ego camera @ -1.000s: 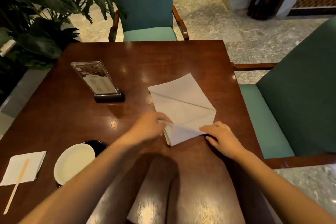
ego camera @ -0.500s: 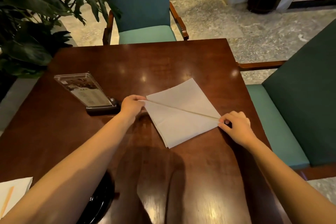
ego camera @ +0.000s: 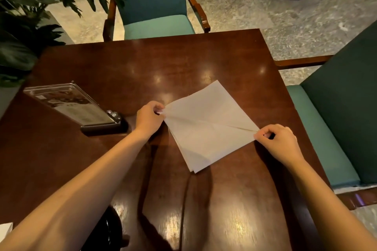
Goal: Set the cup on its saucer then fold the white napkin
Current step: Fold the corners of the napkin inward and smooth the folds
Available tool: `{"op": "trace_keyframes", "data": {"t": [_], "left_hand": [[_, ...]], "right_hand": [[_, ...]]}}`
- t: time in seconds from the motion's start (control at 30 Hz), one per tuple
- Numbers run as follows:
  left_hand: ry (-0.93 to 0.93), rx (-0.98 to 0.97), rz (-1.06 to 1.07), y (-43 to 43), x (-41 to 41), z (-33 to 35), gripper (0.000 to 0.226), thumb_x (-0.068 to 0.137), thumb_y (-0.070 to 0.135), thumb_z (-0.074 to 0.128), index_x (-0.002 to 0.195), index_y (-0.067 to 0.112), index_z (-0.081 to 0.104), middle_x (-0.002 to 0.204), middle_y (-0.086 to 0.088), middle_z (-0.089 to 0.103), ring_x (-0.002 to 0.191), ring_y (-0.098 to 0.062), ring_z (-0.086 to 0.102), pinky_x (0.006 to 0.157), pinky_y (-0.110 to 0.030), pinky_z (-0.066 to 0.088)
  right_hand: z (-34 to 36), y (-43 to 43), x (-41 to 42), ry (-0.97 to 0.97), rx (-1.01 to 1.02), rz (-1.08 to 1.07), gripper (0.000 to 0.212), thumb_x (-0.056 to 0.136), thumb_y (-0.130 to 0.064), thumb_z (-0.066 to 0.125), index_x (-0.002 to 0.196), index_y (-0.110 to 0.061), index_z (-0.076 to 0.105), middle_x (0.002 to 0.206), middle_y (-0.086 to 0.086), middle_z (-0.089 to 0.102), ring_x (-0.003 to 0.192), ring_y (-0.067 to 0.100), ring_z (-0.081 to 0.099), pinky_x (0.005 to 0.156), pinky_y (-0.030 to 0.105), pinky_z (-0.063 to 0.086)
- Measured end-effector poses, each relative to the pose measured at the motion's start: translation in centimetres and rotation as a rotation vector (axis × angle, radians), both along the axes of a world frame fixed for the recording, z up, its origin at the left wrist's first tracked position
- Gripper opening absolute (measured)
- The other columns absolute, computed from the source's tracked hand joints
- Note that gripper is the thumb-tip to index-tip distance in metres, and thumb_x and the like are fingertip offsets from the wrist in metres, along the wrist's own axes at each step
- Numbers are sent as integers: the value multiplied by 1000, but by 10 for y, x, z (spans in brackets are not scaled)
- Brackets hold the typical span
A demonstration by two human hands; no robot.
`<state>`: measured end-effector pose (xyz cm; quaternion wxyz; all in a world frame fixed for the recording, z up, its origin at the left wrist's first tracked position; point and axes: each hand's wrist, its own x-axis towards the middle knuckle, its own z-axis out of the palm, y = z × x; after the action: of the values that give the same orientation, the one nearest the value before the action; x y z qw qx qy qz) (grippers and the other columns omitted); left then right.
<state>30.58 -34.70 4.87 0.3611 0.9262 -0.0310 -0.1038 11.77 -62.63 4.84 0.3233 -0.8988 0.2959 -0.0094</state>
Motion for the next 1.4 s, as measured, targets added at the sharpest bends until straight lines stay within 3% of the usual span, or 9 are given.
{"op": "trace_keyframes", "data": {"t": [0.3, 0.47, 0.6, 0.7, 0.77, 0.83, 0.9, 1.27, 1.4], "left_hand": [[18, 89, -174, 2, 8, 4, 28, 84, 18, 65, 112, 17, 64, 102, 0, 63, 91, -17, 55, 77, -26, 41], [195, 244, -367, 2, -3, 17, 22, 78, 18, 70, 98, 18, 61, 94, 2, 54, 87, -15, 50, 71, -24, 35], [336, 104, -298, 3, -10, 17, 15, 83, 23, 64, 81, 9, 58, 74, -4, 56, 70, -18, 52, 61, -28, 43], [385, -9, -157, 4, -12, 15, 16, 86, 20, 63, 79, 7, 59, 73, -8, 57, 65, -19, 50, 56, -26, 42], [376, -58, -77, 2, -11, 13, 14, 85, 18, 64, 78, 7, 60, 74, -8, 58, 60, -17, 49, 52, -24, 39], [327, -77, -41, -1, -11, 13, 12, 83, 16, 65, 78, 6, 63, 72, -8, 59, 50, -11, 52, 48, -20, 39], [272, -88, -31, -3, -12, 13, 14, 83, 16, 66, 78, 3, 66, 71, -6, 61, 44, -5, 55, 47, -16, 41], [186, -74, -3, 4, -15, 7, 11, 82, 24, 70, 77, 13, 70, 75, 2, 64, 80, -18, 60, 69, -28, 42], [89, -12, -133, 5, -19, 7, 28, 79, 34, 71, 102, 21, 61, 96, 2, 60, 89, -15, 55, 68, -23, 43]], "right_hand": [[0, 0, 14, 89, -95, -50, 19, 90, -18, 47, 78, -16, 61, 80, 5, 59, 91, 26, 46, 82, 38, 31], [2, 1, 25, -31, -227, -121, 13, 91, -16, 54, 99, -14, 63, 95, 7, 63, 99, 27, 46, 86, 42, 36], [11, 30, 18, -50, -271, -98, 31, 89, -22, 55, 117, -10, 53, 117, 11, 59, 111, 33, 44, 92, 47, 38], [3, 76, -2, -80, -344, 189, 43, 89, -35, 46, 121, -7, 49, 126, 16, 54, 113, 36, 48, 97, 48, 40], [-14, 102, -15, -27, -404, 399, 56, 91, -44, 34, 134, -9, 44, 143, 15, 43, 131, 33, 40, 113, 49, 26], [-24, 111, -22, 17, -423, 439, 60, 94, -48, 25, 140, -13, 38, 150, 11, 34, 140, 27, 29, 115, 45, 10], [-28, 108, -23, 4, -419, 429, 60, 95, -49, 23, 142, -14, 35, 152, 8, 32, 142, 23, 25, 115, 42, 7], [-30, 106, -23, -4, -411, 432, 60, 95, -50, 21, 144, -17, 30, 154, 5, 26, 144, 19, 18, 116, 40, 5], [-33, 103, -23, 6, -423, 454, 59, 96, -50, 23, 144, -17, 30, 154, 5, 26, 143, 20, 19, 116, 42, 8]]}}
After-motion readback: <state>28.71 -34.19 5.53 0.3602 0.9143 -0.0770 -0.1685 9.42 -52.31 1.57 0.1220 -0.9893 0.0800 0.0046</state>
